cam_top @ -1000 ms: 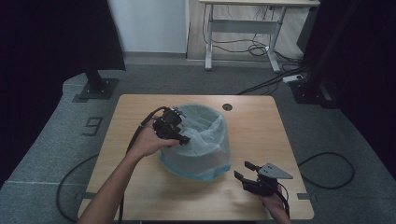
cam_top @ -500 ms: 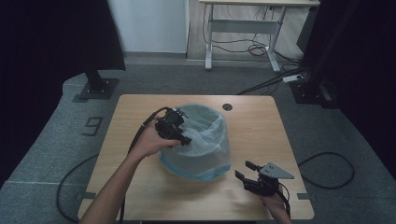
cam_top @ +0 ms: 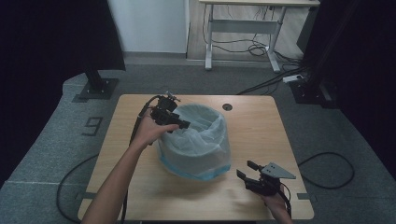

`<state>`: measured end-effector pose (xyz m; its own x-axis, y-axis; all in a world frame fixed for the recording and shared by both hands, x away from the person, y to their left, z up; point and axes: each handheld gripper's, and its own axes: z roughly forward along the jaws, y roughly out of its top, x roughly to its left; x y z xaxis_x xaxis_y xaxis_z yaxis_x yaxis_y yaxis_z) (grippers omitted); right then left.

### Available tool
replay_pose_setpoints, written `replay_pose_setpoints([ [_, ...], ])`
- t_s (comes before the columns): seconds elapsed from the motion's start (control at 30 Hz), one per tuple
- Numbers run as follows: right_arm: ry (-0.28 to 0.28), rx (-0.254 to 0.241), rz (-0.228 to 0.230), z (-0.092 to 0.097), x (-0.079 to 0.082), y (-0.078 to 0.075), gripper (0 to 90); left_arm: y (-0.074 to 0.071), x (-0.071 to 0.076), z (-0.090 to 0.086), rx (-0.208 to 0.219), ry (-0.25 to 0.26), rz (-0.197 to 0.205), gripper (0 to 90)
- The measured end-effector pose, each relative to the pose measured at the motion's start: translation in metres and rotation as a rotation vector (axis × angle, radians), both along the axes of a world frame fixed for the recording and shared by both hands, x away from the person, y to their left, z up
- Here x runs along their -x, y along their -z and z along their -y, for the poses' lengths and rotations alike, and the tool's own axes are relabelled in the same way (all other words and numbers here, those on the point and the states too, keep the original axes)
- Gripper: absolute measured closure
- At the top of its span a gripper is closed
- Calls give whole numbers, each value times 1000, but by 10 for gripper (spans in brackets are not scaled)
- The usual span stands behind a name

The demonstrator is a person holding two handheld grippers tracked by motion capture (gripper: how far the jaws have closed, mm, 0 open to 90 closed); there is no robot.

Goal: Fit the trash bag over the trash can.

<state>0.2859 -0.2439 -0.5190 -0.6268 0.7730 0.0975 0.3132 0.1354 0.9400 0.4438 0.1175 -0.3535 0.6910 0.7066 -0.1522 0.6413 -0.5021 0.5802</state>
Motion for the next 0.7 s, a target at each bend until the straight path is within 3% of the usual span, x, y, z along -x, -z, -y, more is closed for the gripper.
replay_pose_setpoints([
  [0.33,6,0,8,2,1,-2,360,10,-7,19,-103,-5,-33,369],
  [0.47,15,-4,13,5,2,-3,361,4,-2,15,-79,-3,-14,368],
  [0.7,30,-11,24,10,2,-5,362,-15,21,-1,27,17,58,364],
])
